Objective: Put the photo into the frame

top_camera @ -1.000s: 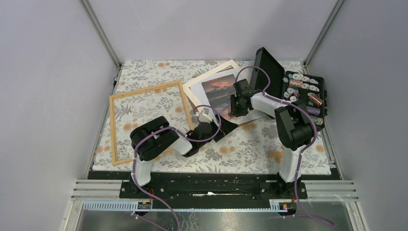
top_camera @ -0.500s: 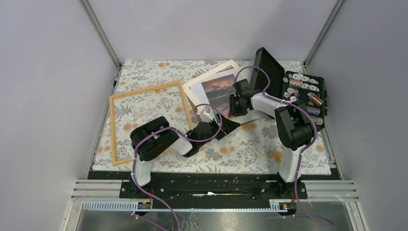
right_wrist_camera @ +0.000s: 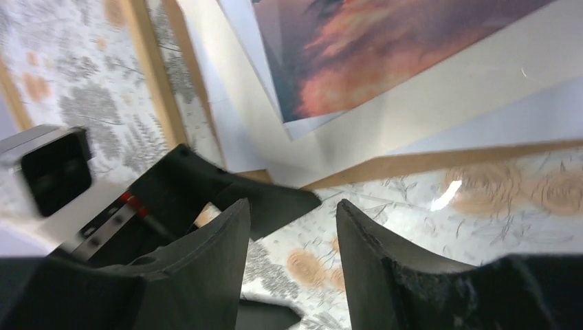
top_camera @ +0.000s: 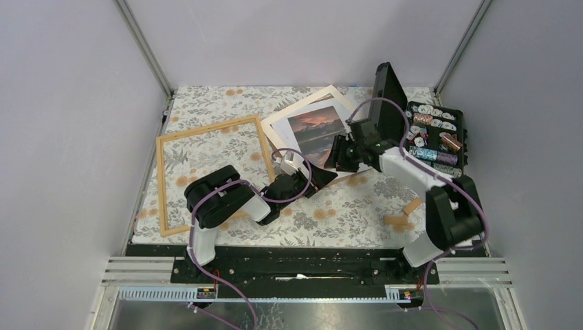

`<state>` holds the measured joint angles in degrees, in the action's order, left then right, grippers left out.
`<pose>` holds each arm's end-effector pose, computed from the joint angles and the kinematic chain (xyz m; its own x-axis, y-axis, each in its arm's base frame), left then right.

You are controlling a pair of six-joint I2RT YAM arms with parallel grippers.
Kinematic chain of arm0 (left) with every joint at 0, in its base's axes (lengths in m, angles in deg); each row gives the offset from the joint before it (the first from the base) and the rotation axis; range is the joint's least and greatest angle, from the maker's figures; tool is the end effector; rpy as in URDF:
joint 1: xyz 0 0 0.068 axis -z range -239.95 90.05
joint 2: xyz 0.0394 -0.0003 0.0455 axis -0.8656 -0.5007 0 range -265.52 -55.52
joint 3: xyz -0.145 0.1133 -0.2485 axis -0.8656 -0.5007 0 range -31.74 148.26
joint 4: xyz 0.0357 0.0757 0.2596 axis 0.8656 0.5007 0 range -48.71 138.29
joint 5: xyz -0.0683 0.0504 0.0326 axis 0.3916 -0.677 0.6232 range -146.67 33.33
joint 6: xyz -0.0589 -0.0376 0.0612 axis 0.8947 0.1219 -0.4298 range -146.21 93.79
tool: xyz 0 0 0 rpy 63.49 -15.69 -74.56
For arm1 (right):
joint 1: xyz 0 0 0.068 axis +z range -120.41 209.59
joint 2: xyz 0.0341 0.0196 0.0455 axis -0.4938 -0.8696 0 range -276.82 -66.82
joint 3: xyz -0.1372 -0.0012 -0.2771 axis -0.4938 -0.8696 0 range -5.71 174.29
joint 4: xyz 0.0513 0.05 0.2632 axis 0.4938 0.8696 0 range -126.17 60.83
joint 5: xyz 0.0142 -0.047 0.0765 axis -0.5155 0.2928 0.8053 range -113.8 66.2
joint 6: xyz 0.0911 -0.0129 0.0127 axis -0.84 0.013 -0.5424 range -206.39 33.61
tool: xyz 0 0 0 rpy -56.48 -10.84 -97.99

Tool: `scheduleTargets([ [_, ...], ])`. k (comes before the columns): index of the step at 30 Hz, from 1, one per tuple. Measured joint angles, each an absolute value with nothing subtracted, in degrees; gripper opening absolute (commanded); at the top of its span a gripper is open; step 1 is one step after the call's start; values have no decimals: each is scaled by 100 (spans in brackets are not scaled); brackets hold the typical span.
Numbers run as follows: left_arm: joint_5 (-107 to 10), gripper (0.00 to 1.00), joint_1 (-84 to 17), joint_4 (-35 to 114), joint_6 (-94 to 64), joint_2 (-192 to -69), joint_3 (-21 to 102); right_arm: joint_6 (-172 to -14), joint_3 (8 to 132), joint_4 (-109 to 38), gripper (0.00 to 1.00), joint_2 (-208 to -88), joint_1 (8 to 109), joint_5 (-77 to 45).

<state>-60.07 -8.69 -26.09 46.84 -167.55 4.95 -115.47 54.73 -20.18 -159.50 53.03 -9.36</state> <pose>0.2618 -0.3183 0.1377 -0.7349 -0.6100 -0.2965 0.1333 0.2987 -0.9450 0.3465 0.1730 0.2127 -0.8593 0.1404 -0.4918 -0.1373 0.8630 0.4862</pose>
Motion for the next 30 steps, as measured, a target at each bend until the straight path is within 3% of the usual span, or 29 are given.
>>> scheduleTargets([
  [6,-5852,99,-950,-2497,4632,-16696,410,-12360,4524,-2390,55,-14674,5242,-562],
  [12,-5740,99,-947,-921,3898,-15857,340,-12736,3742,-3054,59,-14510,5140,-169],
  [15,-5524,98,-928,-257,3423,-15603,558,-12902,3246,-3288,51,-13965,5096,-307],
  [19,-5351,92,-897,788,2875,-15596,1269,-13191,2673,-3651,45,-13441,4681,-352],
  [22,-5471,78,-961,1439,2641,-15607,1802,-13416,2232,-3944,45,-13474,4200,-241],
  [30,-5452,71,-1452,2060,2455,-16079,2633,-13705,1797,-4182,46,-14075,3916,-18],
])
